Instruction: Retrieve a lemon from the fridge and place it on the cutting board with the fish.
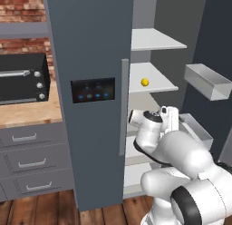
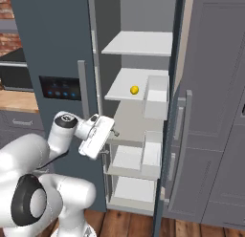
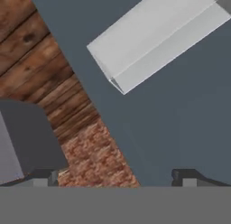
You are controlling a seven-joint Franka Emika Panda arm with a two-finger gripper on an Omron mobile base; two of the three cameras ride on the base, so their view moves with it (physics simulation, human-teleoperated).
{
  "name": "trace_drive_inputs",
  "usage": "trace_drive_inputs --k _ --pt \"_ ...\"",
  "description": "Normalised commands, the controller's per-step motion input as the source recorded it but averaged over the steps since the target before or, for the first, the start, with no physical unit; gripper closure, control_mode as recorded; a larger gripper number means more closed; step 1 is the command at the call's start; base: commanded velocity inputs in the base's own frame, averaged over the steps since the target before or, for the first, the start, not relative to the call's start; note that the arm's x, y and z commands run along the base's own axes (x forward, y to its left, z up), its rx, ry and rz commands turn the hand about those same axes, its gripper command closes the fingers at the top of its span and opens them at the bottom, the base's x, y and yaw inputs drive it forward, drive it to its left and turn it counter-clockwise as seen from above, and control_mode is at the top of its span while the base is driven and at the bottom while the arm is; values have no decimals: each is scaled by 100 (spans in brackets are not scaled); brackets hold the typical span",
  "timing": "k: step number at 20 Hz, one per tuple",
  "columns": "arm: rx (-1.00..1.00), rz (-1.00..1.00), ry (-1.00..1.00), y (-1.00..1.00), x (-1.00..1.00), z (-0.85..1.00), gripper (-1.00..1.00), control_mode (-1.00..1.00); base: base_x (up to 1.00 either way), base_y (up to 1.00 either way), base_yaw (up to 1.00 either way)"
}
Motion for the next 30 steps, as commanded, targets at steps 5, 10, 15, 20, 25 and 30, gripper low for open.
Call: trace_drive_inputs --k 5,10,15,20,25,30 --pt "27 -16 -22 75 71 -16 -100 -100 0 0 0" --pt "21 -15 -33 75 45 -18 -100 -100 0 0 0" --pt "27 -22 -70 13 11 -3 -100 -100 0 0 0" --pt "33 -21 -82 0 0 0 -100 -100 0 0 0" --pt "22 -2 -89 8 0 0 -100 -100 0 0 0" --pt "37 0 -66 -17 0 0 -100 -100 0 0 0"
